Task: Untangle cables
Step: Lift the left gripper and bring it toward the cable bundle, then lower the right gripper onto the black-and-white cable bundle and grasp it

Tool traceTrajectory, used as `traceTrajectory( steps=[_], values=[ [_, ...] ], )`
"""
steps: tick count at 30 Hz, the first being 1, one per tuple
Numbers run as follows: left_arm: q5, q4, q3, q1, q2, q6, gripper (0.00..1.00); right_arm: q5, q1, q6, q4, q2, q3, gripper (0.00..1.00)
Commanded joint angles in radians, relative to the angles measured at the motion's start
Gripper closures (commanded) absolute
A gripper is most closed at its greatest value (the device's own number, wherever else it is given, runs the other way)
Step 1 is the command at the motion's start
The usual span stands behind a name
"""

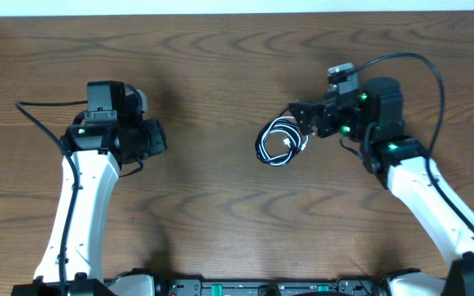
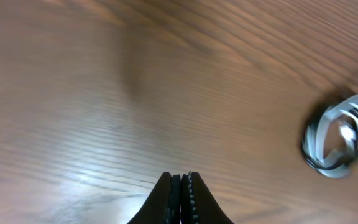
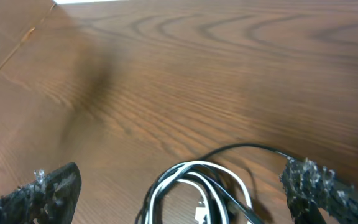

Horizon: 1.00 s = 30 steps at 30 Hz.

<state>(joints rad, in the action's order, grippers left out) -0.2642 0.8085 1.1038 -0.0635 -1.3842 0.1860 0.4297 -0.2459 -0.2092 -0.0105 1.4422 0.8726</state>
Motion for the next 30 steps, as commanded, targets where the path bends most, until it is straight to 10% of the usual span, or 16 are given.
traceTrajectory(
  steps=[1,20,30],
  values=[
    [0.154,-0.008,0.013,0.002,-0.005,0.085,0.93,0.006,-0.051,-0.019,-0.038,0.054,0.016,0.01],
    [0.140,-0.045,0.013,0.002,-0.164,0.082,0.93,-0.062,-0.249,-0.048,-0.228,0.265,0.016,0.08],
    [0.072,-0.062,0.013,0.003,-0.213,0.078,0.92,-0.065,-0.258,-0.175,-0.334,0.378,0.016,0.55]
  ],
)
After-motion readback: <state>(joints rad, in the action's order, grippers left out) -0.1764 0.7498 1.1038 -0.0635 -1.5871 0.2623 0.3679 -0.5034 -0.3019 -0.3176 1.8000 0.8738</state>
